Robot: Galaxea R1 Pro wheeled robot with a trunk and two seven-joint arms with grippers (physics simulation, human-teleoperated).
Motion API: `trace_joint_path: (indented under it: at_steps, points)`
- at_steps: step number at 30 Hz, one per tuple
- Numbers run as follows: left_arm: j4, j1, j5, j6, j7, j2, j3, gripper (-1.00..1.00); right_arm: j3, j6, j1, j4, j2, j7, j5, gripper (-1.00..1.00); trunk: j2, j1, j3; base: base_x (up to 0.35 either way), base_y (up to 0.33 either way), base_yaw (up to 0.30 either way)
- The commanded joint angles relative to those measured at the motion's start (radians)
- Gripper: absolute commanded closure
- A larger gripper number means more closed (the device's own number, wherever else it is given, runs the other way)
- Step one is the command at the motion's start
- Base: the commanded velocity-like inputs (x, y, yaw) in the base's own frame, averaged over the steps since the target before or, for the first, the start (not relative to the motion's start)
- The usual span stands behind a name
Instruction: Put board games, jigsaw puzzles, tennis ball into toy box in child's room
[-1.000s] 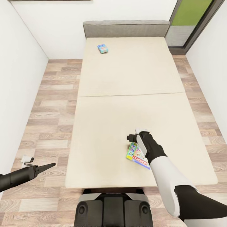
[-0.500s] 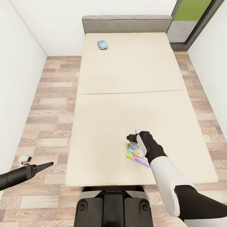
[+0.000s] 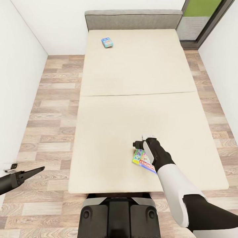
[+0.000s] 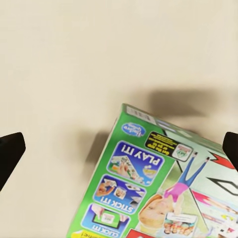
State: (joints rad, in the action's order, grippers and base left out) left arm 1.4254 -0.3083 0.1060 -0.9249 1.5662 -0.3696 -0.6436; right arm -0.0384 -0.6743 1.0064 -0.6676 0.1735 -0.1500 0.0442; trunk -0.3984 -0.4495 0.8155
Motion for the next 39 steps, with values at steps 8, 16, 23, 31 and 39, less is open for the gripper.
trace_joint_path:
  at_steps: [8,16,23,31,39]
  points:
    - [0.002,0.005,0.024,-0.011,0.005,-0.004,-0.004,-1.00,-0.003,-0.004,0.001,-0.002,0.001,-0.005,0.005,-1.00,-0.002,-0.001,0.014,0.000,0.000,0.000]
    - [0.003,0.006,0.027,-0.010,0.005,-0.003,-0.002,-1.00,-0.004,-0.009,0.003,-0.009,0.001,-0.005,0.004,-1.00,-0.002,-0.001,0.027,0.000,0.000,0.000]
    - [0.003,0.006,0.027,-0.009,0.005,-0.003,-0.001,-1.00,-0.005,-0.012,0.012,-0.010,0.001,-0.005,0.004,-1.00,-0.002,-0.001,0.038,0.000,0.000,0.000]
    - [0.003,0.006,0.026,-0.009,0.005,-0.003,-0.001,-1.00,-0.005,-0.014,0.022,-0.010,0.001,-0.005,0.003,-1.00,-0.002,-0.001,0.051,0.000,0.000,0.000]
    - [0.003,0.006,0.026,-0.009,0.005,-0.003,-0.001,-1.00,-0.004,-0.015,0.043,-0.012,0.001,-0.004,0.003,-1.00,-0.002,-0.001,0.064,0.000,0.000,0.000]
